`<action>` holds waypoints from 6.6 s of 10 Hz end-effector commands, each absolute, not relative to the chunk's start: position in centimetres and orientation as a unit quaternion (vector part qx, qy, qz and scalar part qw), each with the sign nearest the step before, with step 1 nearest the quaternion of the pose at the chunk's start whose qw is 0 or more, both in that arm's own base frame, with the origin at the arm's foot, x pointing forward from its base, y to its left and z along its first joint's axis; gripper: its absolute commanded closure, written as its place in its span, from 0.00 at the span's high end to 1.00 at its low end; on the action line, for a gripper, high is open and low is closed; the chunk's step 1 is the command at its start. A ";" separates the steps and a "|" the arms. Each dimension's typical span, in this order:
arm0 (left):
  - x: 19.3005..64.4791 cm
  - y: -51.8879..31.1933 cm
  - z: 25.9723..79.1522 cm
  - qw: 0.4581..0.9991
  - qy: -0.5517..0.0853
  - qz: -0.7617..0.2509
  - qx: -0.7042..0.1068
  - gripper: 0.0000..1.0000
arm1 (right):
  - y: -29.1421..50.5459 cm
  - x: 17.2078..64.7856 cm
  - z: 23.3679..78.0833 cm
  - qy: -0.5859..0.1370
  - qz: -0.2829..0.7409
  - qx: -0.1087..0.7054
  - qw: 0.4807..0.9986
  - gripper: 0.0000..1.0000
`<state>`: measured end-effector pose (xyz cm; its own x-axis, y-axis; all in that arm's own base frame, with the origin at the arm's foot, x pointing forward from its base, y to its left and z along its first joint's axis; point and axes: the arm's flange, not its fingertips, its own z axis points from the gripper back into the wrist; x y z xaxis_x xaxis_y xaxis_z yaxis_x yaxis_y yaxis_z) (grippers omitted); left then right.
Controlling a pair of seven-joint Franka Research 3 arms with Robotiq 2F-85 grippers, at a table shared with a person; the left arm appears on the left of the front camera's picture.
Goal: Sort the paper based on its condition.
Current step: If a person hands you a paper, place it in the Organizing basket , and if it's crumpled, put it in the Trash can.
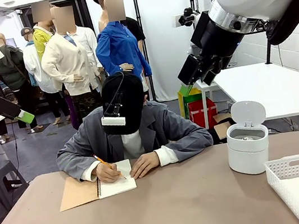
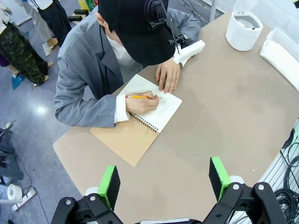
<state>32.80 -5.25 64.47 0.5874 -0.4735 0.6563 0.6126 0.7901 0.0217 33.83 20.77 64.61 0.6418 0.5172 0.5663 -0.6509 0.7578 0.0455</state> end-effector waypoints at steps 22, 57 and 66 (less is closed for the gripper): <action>32.8 -5.2 64.4 0.885 -0.334 -0.308 -0.103 1.00 | 20.2 33.5 65.2 -0.274 0.311 0.125 0.901 1.00; 32.8 -5.2 64.4 0.885 -0.334 -0.308 -0.103 1.00 | 20.2 33.5 65.2 -0.274 0.311 0.125 0.901 1.00; 32.8 -5.2 64.4 0.885 -0.334 -0.308 -0.103 1.00 | 20.2 33.5 65.2 -0.274 0.311 0.125 0.901 1.00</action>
<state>32.80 -5.25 64.47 0.5874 -0.4735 0.6563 0.6127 0.7901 0.0217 33.49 20.18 65.15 0.6565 0.4939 0.5701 -0.6301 0.7746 0.0545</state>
